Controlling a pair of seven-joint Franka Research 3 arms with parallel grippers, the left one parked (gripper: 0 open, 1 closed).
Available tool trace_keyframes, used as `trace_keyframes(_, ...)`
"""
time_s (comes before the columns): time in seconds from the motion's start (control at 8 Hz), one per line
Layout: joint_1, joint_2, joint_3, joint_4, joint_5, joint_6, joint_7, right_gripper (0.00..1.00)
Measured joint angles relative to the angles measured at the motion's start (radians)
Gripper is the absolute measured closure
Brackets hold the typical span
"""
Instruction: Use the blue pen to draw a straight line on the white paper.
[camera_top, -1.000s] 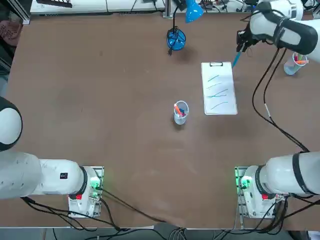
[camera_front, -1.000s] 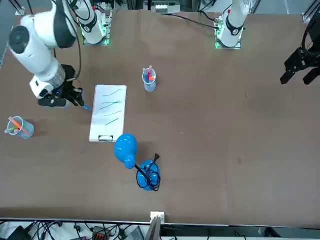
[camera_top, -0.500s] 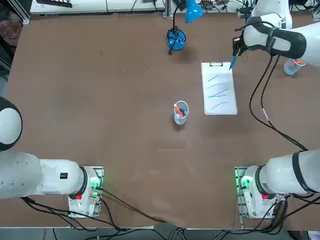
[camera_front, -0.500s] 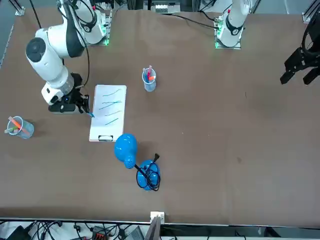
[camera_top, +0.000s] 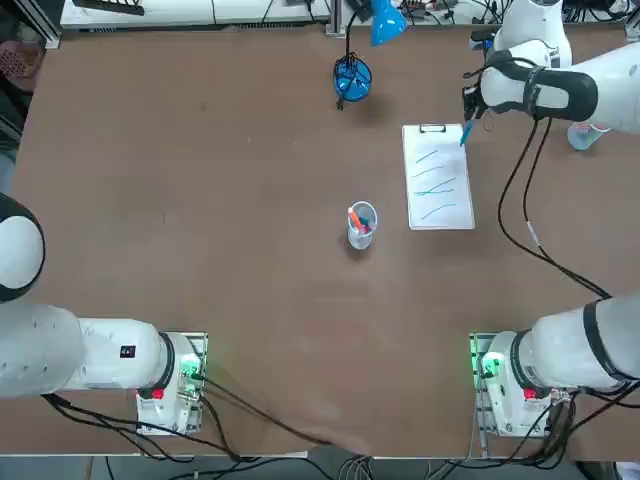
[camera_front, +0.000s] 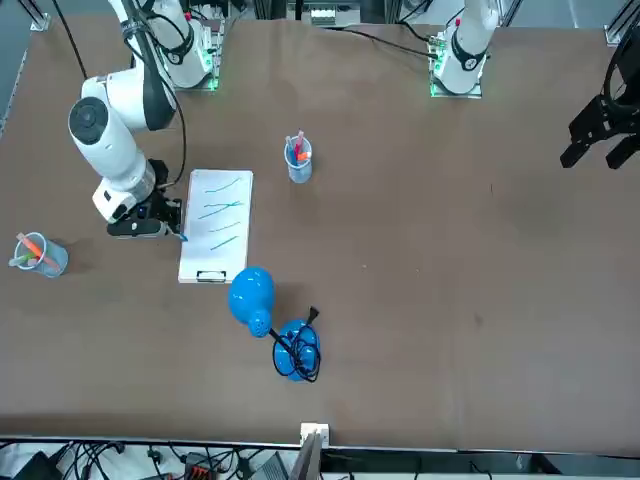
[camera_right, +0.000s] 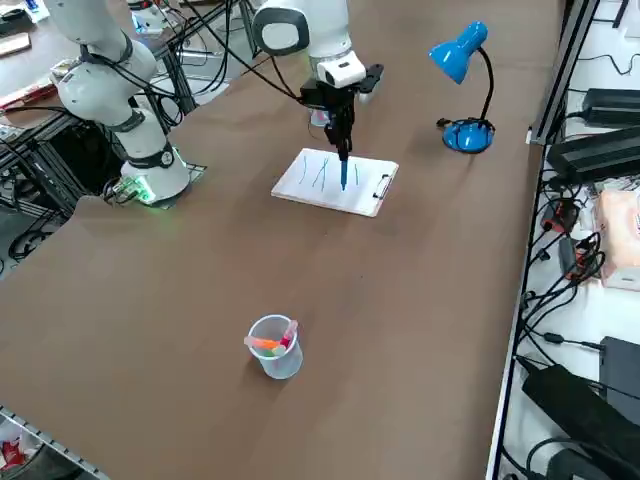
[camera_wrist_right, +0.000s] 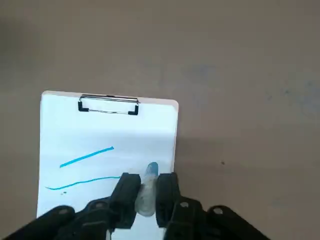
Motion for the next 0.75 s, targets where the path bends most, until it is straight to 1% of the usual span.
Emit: trace_keyframes(0.75,0.013,0.007,0.0,-0.062,-0.001,0.038,0.013,0.78)
